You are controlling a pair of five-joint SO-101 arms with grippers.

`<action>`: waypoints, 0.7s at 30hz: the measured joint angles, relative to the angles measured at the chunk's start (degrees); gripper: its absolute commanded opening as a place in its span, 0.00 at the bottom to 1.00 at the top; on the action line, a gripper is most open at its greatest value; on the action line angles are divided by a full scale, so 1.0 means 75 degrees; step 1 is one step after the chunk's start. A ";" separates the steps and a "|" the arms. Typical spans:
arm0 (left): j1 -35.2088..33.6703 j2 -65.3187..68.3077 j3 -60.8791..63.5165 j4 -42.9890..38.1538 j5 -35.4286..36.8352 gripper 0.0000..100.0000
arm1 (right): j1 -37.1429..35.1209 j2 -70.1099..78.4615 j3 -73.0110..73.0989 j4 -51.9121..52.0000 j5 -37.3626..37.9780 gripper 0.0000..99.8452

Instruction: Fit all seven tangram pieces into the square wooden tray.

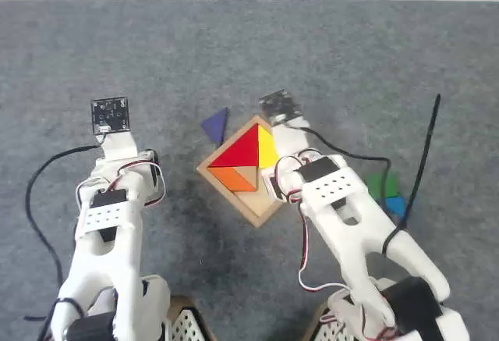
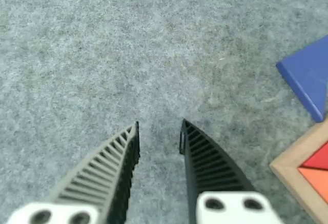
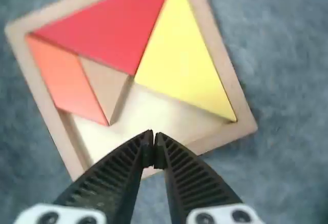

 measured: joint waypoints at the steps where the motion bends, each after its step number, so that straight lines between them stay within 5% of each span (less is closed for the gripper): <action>1: 0.0000 0.0000 0.0000 0.0000 0.0000 0.12 | -0.0023 0.0000 0.0000 0.0000 -0.0352 0.18; 4: 0.0000 0.0000 0.0000 0.0000 0.0000 0.12 | -0.0023 0.0082 0.0000 0.0141 -0.1278 0.28; 9: 0.0000 0.0000 0.0000 0.0000 0.0000 0.12 | -0.0012 0.0399 0.0000 0.0316 -0.2813 0.28; 16: 0.0000 0.0000 0.0000 0.0000 0.0000 0.12 | -0.0012 0.0481 0.0012 0.0316 -0.3059 0.28; 21: 0.0000 0.0000 0.0000 0.0000 0.0000 0.12 | -0.0012 0.1137 0.0012 0.0047 -0.3071 0.15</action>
